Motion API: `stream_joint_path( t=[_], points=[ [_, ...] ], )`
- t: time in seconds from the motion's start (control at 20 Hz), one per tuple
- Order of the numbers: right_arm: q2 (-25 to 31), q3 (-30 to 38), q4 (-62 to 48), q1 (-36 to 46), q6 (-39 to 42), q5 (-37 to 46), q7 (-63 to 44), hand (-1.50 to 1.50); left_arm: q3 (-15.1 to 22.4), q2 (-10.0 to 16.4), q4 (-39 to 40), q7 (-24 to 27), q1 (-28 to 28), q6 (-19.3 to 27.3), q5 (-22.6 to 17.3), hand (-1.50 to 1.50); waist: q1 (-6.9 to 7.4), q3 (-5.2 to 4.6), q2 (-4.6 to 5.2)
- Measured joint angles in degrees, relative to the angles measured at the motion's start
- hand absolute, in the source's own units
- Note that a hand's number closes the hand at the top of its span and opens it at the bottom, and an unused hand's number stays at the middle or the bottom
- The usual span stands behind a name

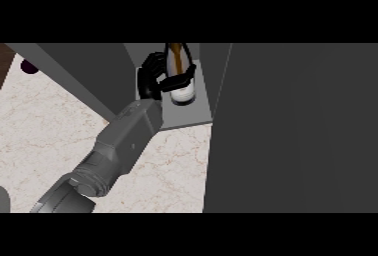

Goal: Pick up the wine, place it into the cabinet and close the cabinet

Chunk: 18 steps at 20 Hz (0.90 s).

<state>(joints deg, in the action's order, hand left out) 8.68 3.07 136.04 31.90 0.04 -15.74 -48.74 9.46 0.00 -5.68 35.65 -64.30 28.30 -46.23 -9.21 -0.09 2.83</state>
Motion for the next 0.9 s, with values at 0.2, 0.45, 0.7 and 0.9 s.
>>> stream_joint_path(
  t=[0.2,0.45,0.7,0.9],
  points=[
    [0.1,0.1,0.1,-0.3,0.2,0.0,0.4,-1.5,-0.6,0.5,1.1,-1.1,-1.3,-0.1,-0.2,1.5,0.5,-0.02,0.13],
    [0.3,0.3,0.0,-0.6,0.8,-0.1,0.7,-1.5,1.2,1.5,3.6,-1.4,-2.5,2.2,2.0,1.5,0.58,0.03,0.31],
    [0.0,0.3,0.0,-0.5,0.9,-0.2,1.0,-1.5,5.3,3.4,5.0,-1.1,-2.2,7.0,6.3,1.5,0.28,0.06,0.6],
    [-0.2,0.8,0.0,-0.5,1.0,-0.4,1.5,-1.5,7.0,4.6,5.4,-1.7,-2.0,11.0,8.2,1.5,-0.24,0.07,0.88]
  ],
)
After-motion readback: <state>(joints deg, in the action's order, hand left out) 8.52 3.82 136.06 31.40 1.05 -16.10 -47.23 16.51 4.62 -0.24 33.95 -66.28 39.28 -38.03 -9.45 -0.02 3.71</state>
